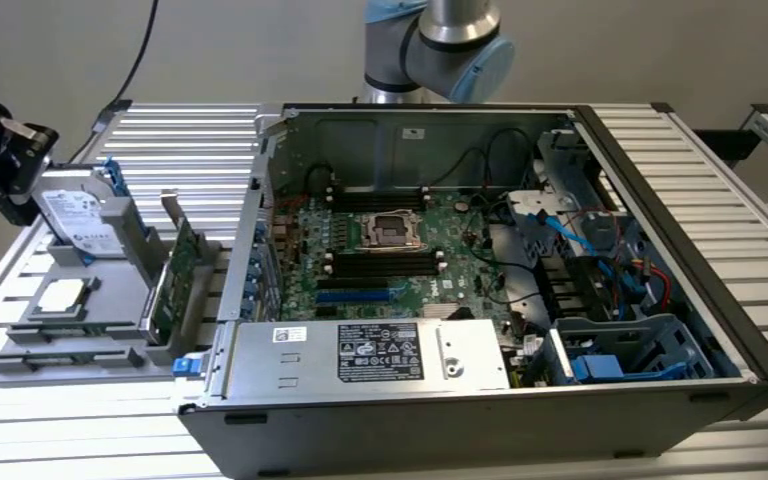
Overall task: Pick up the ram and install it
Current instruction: 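Pick up the ram and move it above insertion slot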
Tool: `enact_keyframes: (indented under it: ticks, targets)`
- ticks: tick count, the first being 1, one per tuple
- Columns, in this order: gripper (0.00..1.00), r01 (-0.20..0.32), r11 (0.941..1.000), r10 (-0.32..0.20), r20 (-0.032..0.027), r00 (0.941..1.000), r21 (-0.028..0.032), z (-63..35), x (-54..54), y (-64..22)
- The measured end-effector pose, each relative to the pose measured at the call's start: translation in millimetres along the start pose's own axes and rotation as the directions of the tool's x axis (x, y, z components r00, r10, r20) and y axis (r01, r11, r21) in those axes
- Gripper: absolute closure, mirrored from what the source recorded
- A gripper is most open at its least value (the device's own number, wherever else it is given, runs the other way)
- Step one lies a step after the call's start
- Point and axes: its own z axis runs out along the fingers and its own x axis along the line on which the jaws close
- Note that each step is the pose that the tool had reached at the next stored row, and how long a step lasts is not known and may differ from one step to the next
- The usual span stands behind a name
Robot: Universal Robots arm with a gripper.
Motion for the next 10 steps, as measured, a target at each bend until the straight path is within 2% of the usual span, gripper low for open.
enact_keyframes:
  ticks: [5,10]
  targets:
    - [0.89,0.091,0.9959,-0.091,-0.0047,0.9959,0.0019,2.0,0.0,-0.1]
    - [0.89,0.181,0.9835,-0.181,-0.0096,0.9835,0.0035,4.0,-0.1,-0.2]
